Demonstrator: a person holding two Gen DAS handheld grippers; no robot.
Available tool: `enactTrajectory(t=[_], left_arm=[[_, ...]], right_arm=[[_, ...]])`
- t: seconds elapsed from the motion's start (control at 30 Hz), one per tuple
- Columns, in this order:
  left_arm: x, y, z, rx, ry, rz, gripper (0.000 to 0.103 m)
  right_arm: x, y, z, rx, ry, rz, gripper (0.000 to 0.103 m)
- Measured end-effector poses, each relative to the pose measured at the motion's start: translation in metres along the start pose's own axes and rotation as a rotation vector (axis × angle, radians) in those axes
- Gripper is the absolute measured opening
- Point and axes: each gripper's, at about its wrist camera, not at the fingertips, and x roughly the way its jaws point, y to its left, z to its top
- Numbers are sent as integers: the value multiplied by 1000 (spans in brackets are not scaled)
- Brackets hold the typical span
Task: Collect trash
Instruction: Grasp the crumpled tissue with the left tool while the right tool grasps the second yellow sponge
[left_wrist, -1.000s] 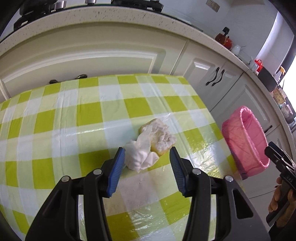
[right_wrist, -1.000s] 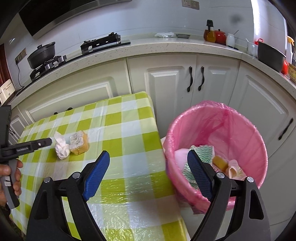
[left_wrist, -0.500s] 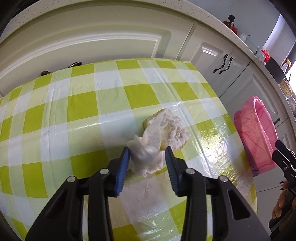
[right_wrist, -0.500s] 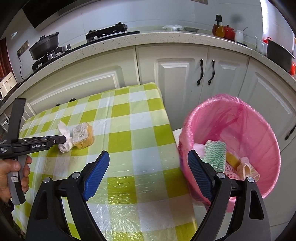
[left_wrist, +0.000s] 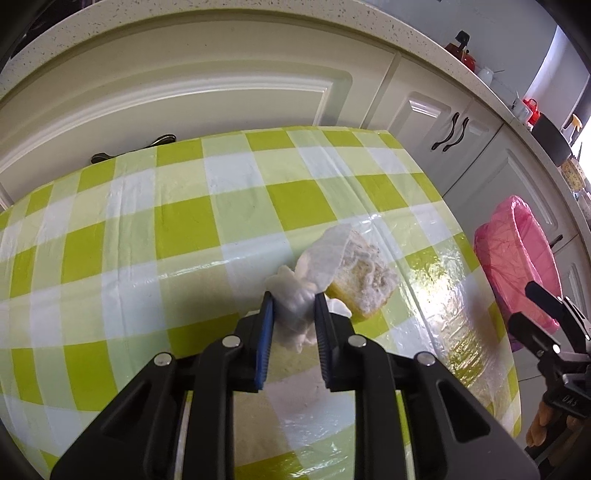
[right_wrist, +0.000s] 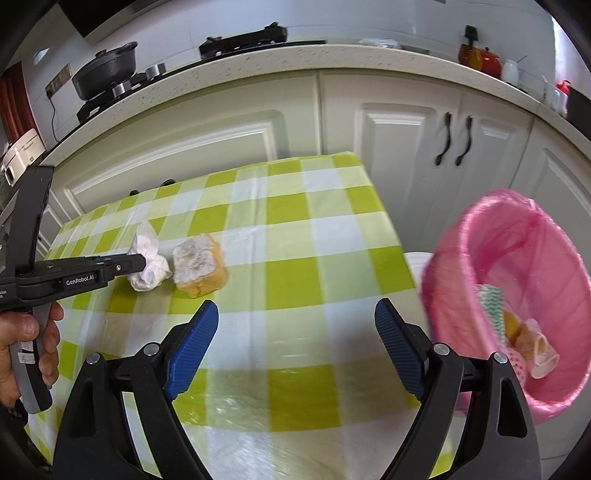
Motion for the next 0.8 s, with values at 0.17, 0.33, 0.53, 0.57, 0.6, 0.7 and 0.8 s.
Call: enactTrajectory(t=[0.17, 0.33, 0.53, 0.57, 0.6, 0.7, 0.8], left_arm=[[-3, 10, 5, -5, -10, 3, 21], [-2, 21, 9, -14, -18, 1, 21], [0, 35, 11, -32, -23, -2, 21], [1, 37, 11, -33, -24, -4, 21], [1, 38, 12, -34, -25, -5, 21], [3, 42, 13, -36, -28, -9, 21], [3, 44, 12, -39, -29, -13, 21]], right_arm=[[18, 23, 5, -11, 21, 23, 82], [38, 46, 10, -26, 37, 46, 82], [63, 72, 14, -67, 68, 57, 79], [66, 75, 15, -70, 72, 57, 79], [71, 79, 16, -75, 79, 58, 78], [81, 87, 19, -93, 94, 58, 74], [90, 95, 21, -108, 107, 63, 69]])
